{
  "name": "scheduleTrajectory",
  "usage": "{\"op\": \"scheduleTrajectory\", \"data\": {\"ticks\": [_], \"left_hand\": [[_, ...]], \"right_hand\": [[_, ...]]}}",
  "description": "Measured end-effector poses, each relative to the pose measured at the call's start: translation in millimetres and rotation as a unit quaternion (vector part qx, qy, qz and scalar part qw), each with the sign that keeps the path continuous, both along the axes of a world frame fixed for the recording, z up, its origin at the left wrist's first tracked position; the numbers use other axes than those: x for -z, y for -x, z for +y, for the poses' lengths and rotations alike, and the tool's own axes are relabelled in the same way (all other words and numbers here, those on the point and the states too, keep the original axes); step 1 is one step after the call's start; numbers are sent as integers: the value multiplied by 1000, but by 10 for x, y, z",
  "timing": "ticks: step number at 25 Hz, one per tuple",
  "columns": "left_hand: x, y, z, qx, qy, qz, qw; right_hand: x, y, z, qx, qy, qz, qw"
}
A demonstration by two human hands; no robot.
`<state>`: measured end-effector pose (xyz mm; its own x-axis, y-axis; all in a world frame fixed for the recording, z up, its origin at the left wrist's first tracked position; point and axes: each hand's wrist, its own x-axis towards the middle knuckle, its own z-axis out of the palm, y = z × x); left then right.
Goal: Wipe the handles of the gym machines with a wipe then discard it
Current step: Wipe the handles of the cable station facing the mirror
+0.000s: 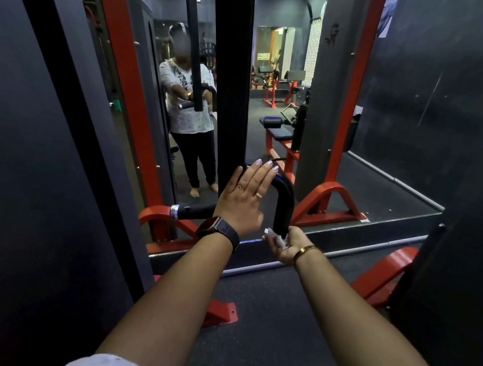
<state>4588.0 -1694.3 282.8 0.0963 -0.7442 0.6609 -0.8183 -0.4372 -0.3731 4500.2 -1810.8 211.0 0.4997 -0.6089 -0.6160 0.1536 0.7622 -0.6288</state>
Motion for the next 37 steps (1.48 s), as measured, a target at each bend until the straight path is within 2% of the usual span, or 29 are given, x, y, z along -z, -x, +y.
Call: {"op": "scheduleTrajectory", "data": {"ticks": [3,7,10,13,15,17,19,21,23,26,27,30,34,37], "left_hand": [[21,-26,-6,-8,-9,-11,1000],[51,-44,-31,-4,3,-19,1000],[54,-85,-46,10,16,-16,1000],[61,-126,-58,7,27,-35,999],[61,-157,-61,4,28,-63,998],[51,-175,-65,-4,27,-99,995],[47,-158,-65,-17,28,-124,992],[38,-157,-53,-17,31,-138,990],[59,-197,-53,-32,41,-149,987],[45,-238,-88,-78,116,-114,984],[46,-239,-95,-88,131,-106,982],[55,-240,-108,-77,135,-110,982],[30,-238,-78,-55,136,-94,985],[41,-230,-83,-56,133,-92,985]], "right_hand": [[-73,94,-57,-71,13,48,996],[-148,212,-32,-50,44,81,995],[-343,386,-56,-66,131,135,980],[-666,382,-80,-44,278,166,945],[-858,261,-116,-47,364,226,902],[-1000,153,-119,-73,464,301,830],[-1100,96,-90,-79,520,319,789],[-1220,55,-32,-46,575,307,757],[-1377,-17,76,-23,645,254,720],[-1548,-159,233,-81,727,187,655],[-1573,-224,261,-99,738,175,644],[-1664,-338,273,-157,709,151,671],[-1844,-234,108,-284,654,208,670],[-1937,-270,52,-319,659,287,617]]}}
